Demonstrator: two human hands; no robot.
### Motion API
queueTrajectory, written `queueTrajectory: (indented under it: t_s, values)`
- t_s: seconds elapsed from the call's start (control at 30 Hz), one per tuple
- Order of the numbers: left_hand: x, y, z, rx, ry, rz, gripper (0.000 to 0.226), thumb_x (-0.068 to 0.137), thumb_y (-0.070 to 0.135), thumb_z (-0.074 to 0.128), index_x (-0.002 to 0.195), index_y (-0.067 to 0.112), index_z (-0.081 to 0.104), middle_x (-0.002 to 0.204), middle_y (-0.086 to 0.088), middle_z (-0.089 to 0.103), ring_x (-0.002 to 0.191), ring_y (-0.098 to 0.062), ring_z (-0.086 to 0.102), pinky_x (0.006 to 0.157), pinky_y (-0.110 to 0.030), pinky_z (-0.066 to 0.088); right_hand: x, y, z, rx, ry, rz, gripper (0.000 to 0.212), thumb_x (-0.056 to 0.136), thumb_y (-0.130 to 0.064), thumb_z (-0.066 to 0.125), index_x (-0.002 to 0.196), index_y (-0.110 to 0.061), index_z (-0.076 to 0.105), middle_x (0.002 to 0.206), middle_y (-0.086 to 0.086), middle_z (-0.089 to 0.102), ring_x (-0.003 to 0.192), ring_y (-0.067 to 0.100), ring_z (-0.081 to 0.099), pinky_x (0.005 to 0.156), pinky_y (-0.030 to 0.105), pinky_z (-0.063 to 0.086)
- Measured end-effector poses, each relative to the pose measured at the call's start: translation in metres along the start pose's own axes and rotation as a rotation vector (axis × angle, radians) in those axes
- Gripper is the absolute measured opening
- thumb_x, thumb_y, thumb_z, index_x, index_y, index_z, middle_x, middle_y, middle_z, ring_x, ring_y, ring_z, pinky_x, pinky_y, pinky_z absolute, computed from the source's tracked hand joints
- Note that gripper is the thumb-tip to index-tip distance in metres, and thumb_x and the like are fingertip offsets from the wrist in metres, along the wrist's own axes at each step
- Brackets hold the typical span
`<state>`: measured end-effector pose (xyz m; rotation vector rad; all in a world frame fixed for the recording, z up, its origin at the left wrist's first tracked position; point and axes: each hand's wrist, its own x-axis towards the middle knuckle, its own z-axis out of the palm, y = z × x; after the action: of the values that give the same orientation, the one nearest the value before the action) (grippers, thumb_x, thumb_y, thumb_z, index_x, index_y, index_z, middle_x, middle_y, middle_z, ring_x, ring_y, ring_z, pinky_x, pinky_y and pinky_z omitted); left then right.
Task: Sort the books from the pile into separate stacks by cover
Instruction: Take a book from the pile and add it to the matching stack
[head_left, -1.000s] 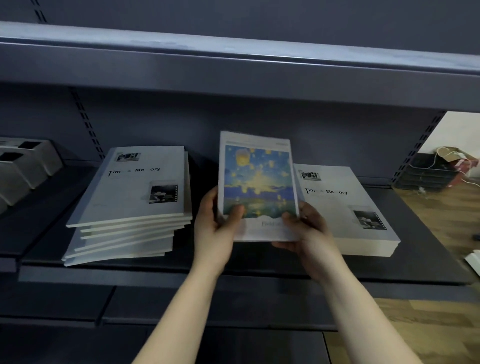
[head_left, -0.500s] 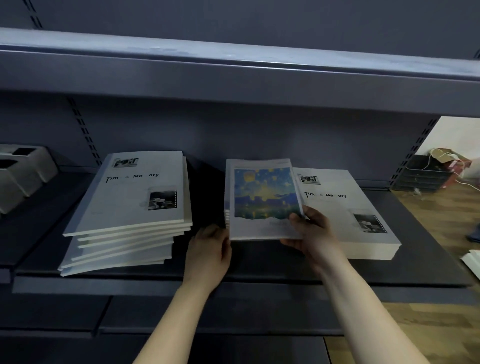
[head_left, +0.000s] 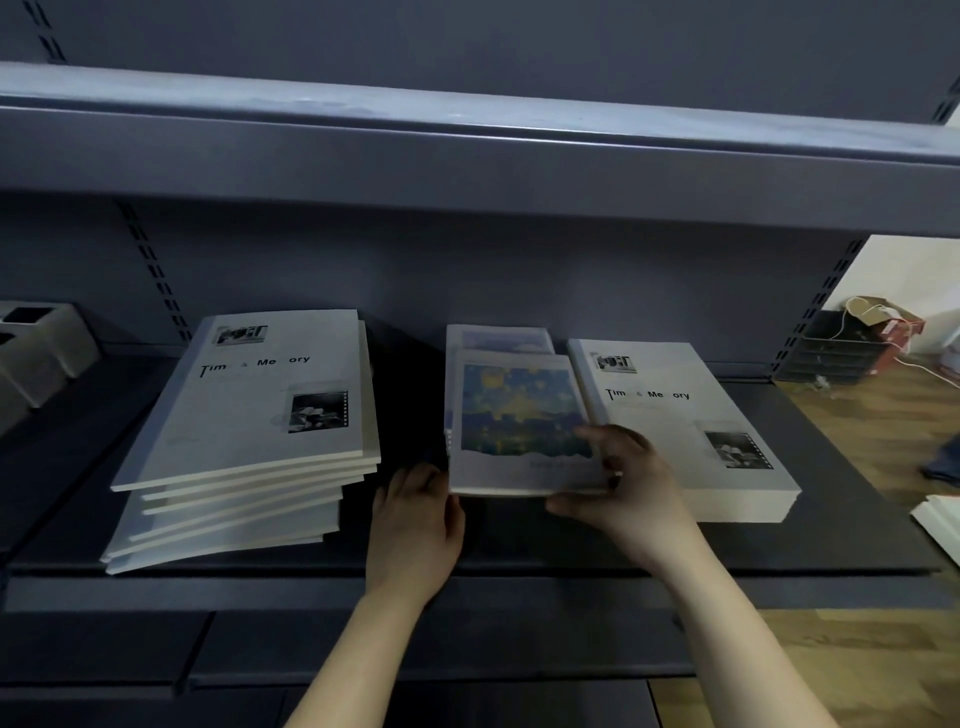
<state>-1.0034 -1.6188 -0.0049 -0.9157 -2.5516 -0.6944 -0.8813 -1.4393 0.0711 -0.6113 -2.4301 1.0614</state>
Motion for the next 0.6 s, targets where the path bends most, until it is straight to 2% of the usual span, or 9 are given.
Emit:
queueTrajectory:
  t_s: [0.13,0.23,0.3,0.4,0.6]
  values:
    - [-0.001,-0.002,0.002,-0.006,0.010,0.000,0.019,0.081,0.016,0.062,0.098,0.013,0.069,0.099,-0.005,0.063,0.088,-0.027,0.058,0.075,-0.037,0.048,0.004,-0.003,0.006,-0.126,0.015,-0.105,0.060,0.056,-0.027,0.088,0.112,-0.024,0.066,0.109,-0.007,0.057,0.105,0.016,0.054,0.085,0.024,0.041]
    - [-0.001,-0.001,0.001,-0.029,0.034,0.012,0.018,0.082,0.021,0.052,0.089,0.017,0.068,0.093,-0.002,0.062,0.083,-0.023,0.058,0.071,-0.035,0.046,0.008,-0.003,0.008,-0.146,0.031,-0.133,0.057,0.060,-0.030,0.086,0.114,-0.024,0.066,0.116,-0.004,0.060,0.109,0.018,0.054,0.089,0.025,0.040]
    - [-0.002,-0.001,0.000,-0.053,0.039,0.010,0.010,0.077,0.015,0.063,0.086,0.018,0.067,0.091,-0.001,0.061,0.082,-0.023,0.057,0.070,-0.033,0.043,0.012,-0.002,0.009,-0.151,0.022,-0.137,0.057,0.065,-0.032,0.083,0.118,-0.025,0.064,0.124,-0.004,0.057,0.116,0.016,0.050,0.091,0.019,0.033]
    - [-0.002,-0.001,0.002,-0.072,0.024,-0.002,0.016,0.073,0.011,0.070,0.086,0.019,0.066,0.091,0.002,0.060,0.082,-0.021,0.056,0.072,-0.032,0.042,0.019,0.000,0.011,-0.129,0.002,-0.130,0.054,0.071,-0.032,0.079,0.122,-0.025,0.061,0.130,-0.005,0.053,0.122,0.012,0.047,0.095,0.013,0.028]
    - [-0.002,-0.001,0.002,-0.077,0.014,-0.014,0.014,0.075,0.014,0.068,0.089,0.020,0.067,0.092,0.002,0.059,0.085,-0.020,0.056,0.076,-0.033,0.043,0.037,0.003,0.017,-0.091,-0.028,-0.093,0.056,0.071,-0.033,0.080,0.123,-0.023,0.062,0.131,-0.005,0.056,0.119,0.010,0.051,0.100,0.017,0.034]
